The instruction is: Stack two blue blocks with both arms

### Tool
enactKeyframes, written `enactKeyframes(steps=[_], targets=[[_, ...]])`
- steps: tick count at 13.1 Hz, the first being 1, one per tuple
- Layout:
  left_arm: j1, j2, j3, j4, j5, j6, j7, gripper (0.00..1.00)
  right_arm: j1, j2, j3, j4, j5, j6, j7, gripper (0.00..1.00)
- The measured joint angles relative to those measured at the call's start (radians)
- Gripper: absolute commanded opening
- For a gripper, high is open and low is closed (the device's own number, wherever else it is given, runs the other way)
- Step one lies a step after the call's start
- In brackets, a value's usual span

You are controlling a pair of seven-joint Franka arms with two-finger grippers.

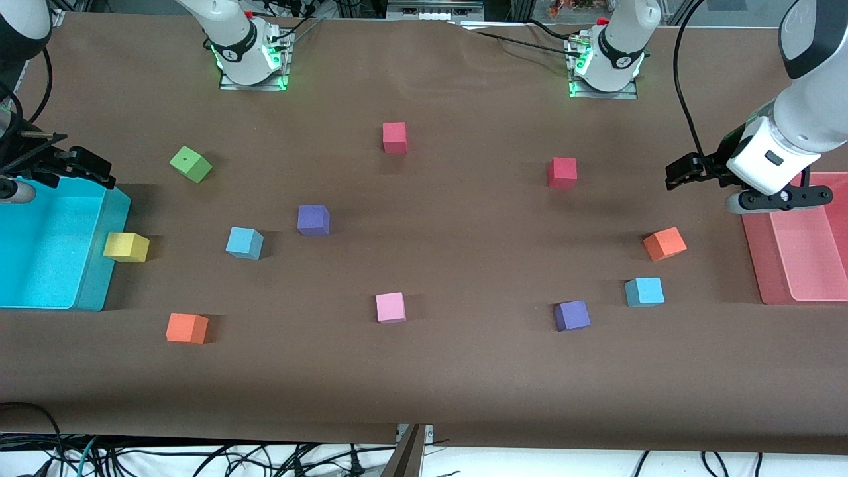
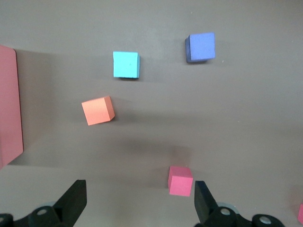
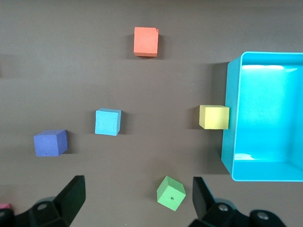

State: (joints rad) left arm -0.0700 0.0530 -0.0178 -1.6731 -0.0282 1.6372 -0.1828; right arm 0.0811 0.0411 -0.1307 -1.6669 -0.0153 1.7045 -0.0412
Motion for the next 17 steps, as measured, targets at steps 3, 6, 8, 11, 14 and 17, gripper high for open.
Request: enactKeyframes(steps=[3,6,8,11,14,17], targets=[[0.027,-0.003,0.001,-0.001,0.0,0.009,-0.001,1.0,0.0,0.0,0.0,0.0,0.0,0.0,0.0,1.0],[0.041,-0.008,0.0,-0.001,0.0,0.009,0.0,1.0,0.006,0.011,0.008,-0.003,0.0,-0.002,-0.003,1.0],[0.041,-0.009,-0.005,-0.001,0.0,0.01,0.0,1.0,0.043,0.047,0.01,-0.006,-0.001,-0.002,-0.007,1.0],[0.041,-0.009,-0.013,0.001,0.0,0.011,0.0,1.0,0.109,0.127,0.016,-0.007,-0.003,0.001,-0.003,1.0],[0.041,-0.009,-0.015,0.002,0.0,0.01,0.0,1.0,0.17,0.236,0.027,-0.009,0.008,0.054,0.048,1.0],[0.041,-0.009,-0.016,0.002,0.0,0.009,0.0,1.0,0.188,0.351,0.029,-0.013,0.022,0.141,0.067,1.0]])
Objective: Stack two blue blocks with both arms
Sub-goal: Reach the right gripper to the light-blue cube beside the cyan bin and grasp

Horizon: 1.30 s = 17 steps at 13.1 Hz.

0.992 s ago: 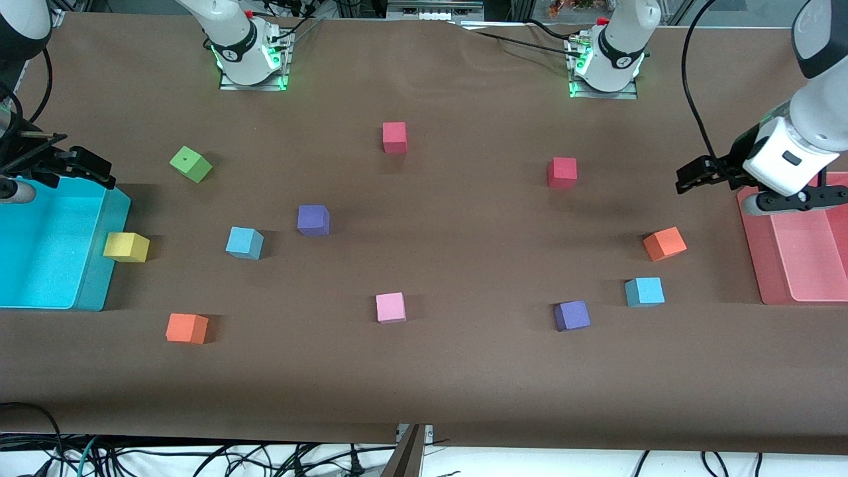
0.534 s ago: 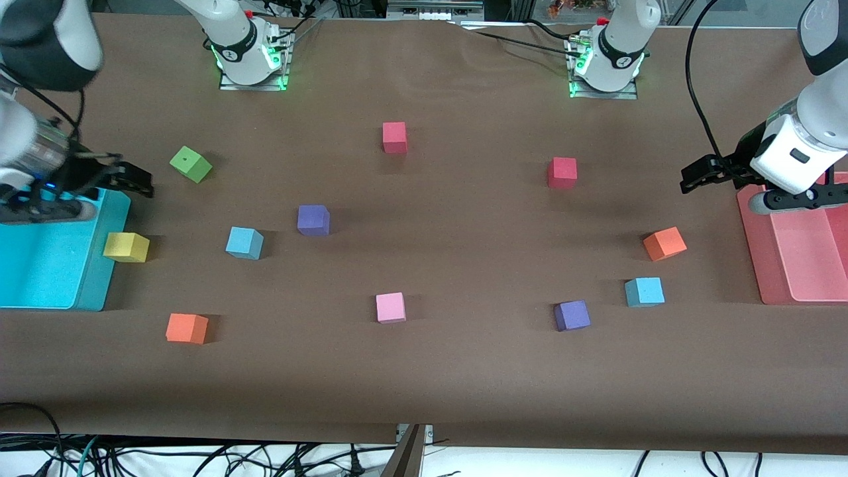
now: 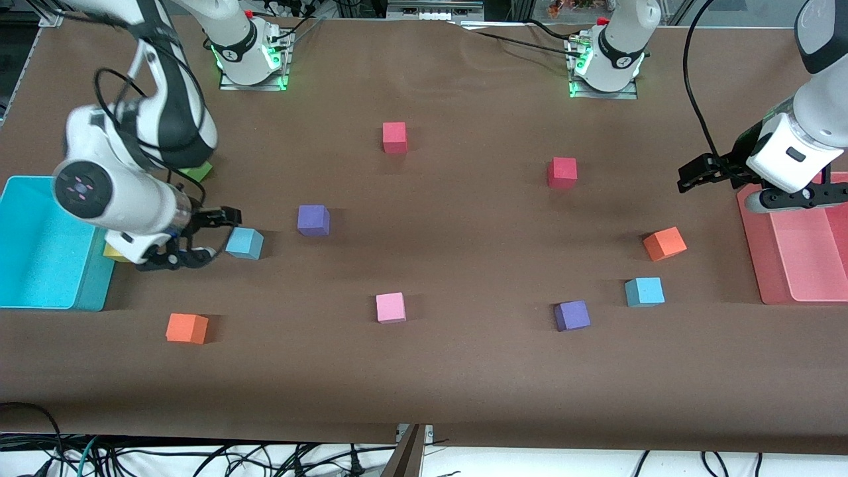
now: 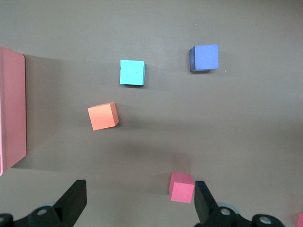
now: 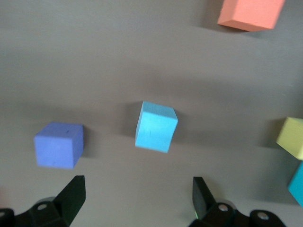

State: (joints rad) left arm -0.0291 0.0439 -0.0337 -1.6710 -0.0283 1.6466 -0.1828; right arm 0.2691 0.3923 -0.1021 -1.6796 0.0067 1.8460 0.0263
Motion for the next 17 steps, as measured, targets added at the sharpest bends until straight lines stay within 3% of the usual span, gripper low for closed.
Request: enactKeyframes(steps=[4,7,11,17], targets=[[0.0,0.0,0.0,0.0,0.0,-0.001,0.0,1.0,-0.009,0.101,-0.006,-0.048,0.05,0.14,0.0,1.0],[0.0,0.0,0.0,0.0,0.0,-0.001,0.0,1.0,-0.026,0.104,-0.009,-0.095,0.104,0.184,-0.001,1.0],[0.0,0.0,0.0,0.0,0.0,-0.001,0.0,1.0,-0.035,0.107,-0.012,-0.175,0.108,0.302,-0.002,1.0],[0.0,0.0,0.0,0.0,0.0,-0.001,0.0,1.0,-0.05,0.128,-0.017,-0.194,0.109,0.331,0.0,1.0]])
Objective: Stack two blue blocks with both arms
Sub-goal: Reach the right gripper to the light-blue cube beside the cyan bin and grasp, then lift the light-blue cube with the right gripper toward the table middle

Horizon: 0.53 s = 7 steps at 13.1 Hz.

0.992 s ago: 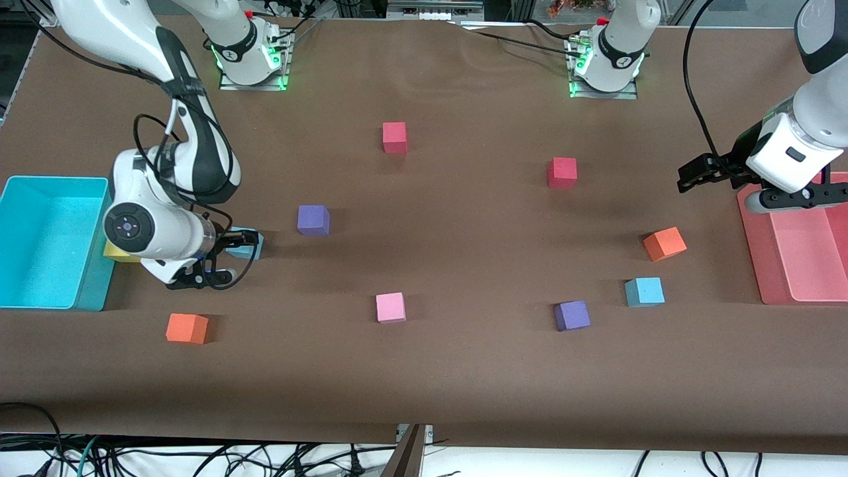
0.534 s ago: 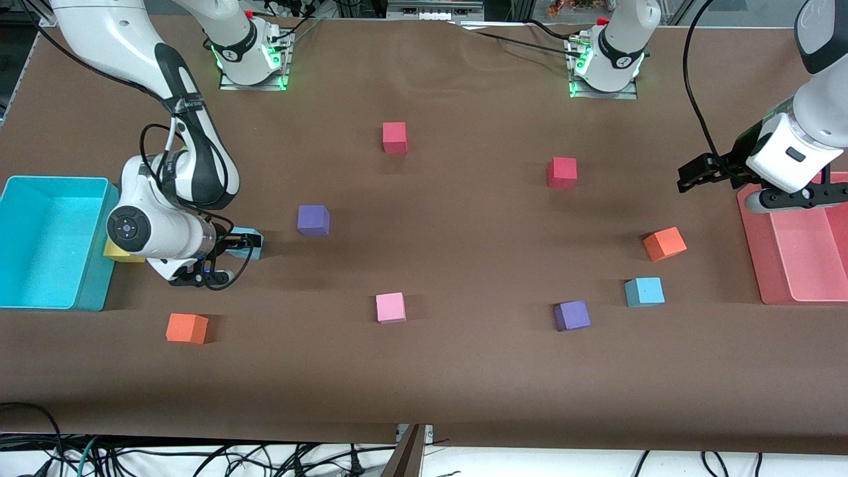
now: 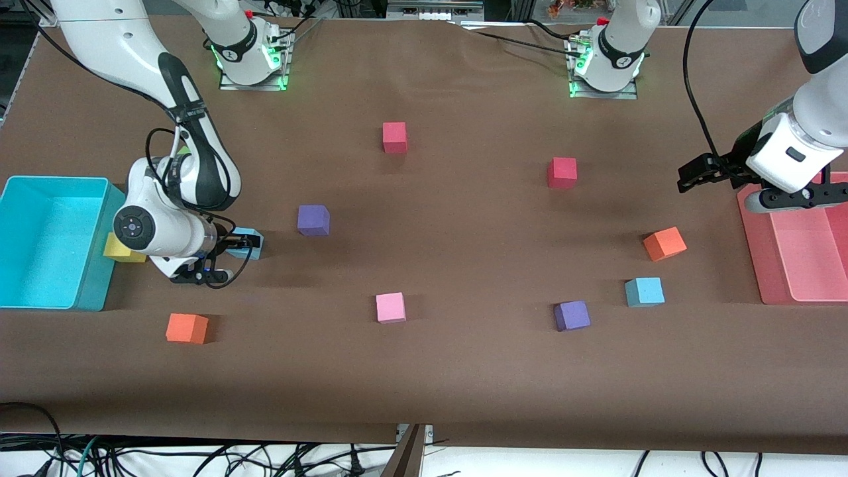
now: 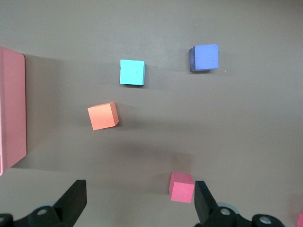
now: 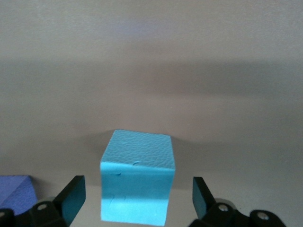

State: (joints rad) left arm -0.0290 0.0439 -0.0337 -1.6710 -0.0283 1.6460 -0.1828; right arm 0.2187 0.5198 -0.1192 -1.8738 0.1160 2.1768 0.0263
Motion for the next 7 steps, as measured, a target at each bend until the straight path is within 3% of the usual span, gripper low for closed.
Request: enactKeyframes(steps=[2,3,5,6,7], targets=[[0.0,0.0,0.0,0.0,0.0,0.0,0.0,1.0,0.0,0.015,0.001,0.0,0.0,0.009,0.0,0.96],[0.0,0.0,0.0,0.0,0.0,0.0,0.0,1.0,0.0,0.022,0.001,0.0,0.0,0.012,0.0,0.8],[0.0,0.0,0.0,0.0,0.0,0.0,0.0,1.0,0.001,0.027,0.001,0.0,0.0,0.013,-0.001,0.2],[0.0,0.0,0.0,0.0,0.0,0.0,0.0,1.0,0.001,0.027,0.001,0.0,0.0,0.013,-0.001,0.0],[0.0,0.0,0.0,0.0,0.0,0.0,0.0,1.0,0.002,0.027,0.001,0.0,0.0,0.013,-0.001,0.0]])
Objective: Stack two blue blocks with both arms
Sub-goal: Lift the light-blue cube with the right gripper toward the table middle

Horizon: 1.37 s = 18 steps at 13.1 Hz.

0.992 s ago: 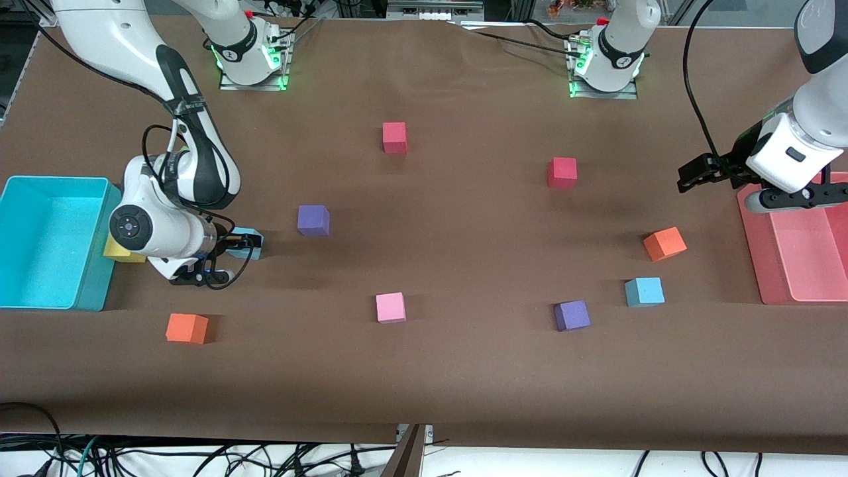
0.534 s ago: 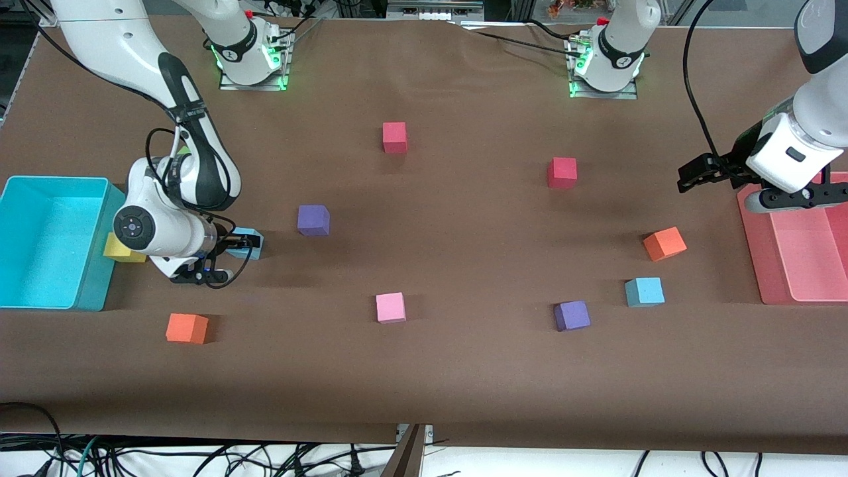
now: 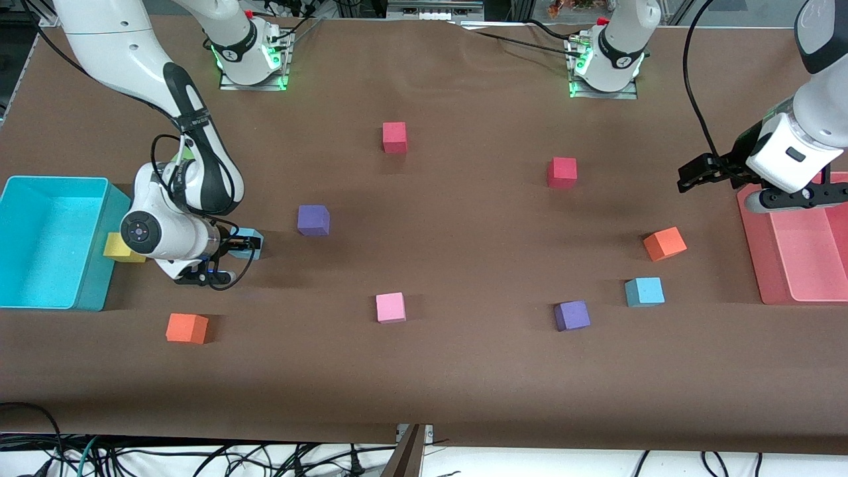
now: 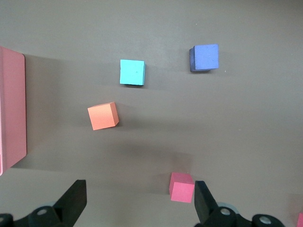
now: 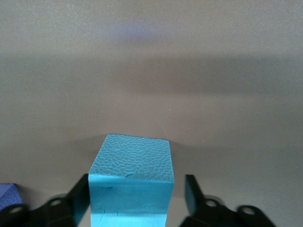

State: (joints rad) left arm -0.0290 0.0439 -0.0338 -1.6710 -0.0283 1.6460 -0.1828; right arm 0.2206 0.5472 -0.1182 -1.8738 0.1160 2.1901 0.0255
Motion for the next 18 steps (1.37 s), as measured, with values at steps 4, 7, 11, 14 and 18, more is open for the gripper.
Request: enactKeyframes(steps=[4,7,11,14,18], targets=[[0.0,0.0,0.0,0.0,0.0,0.0,0.0,1.0,0.002,-0.002,0.001,0.018,0.0,-0.008,0.0,0.0],[0.0,0.0,0.0,0.0,0.0,0.0,0.0,1.0,0.018,-0.004,0.008,0.136,0.003,-0.152,0.012,0.0],[0.0,0.0,0.0,0.0,0.0,0.0,0.0,1.0,0.115,-0.009,0.019,0.329,0.01,-0.338,0.135,0.0],[0.0,0.0,0.0,0.0,0.0,0.0,0.0,1.0,0.279,0.009,0.024,0.397,0.011,-0.354,0.28,0.0],[0.0,0.0,0.0,0.0,0.0,0.0,0.0,1.0,0.477,0.158,0.033,0.574,0.012,-0.344,0.486,0.0]])
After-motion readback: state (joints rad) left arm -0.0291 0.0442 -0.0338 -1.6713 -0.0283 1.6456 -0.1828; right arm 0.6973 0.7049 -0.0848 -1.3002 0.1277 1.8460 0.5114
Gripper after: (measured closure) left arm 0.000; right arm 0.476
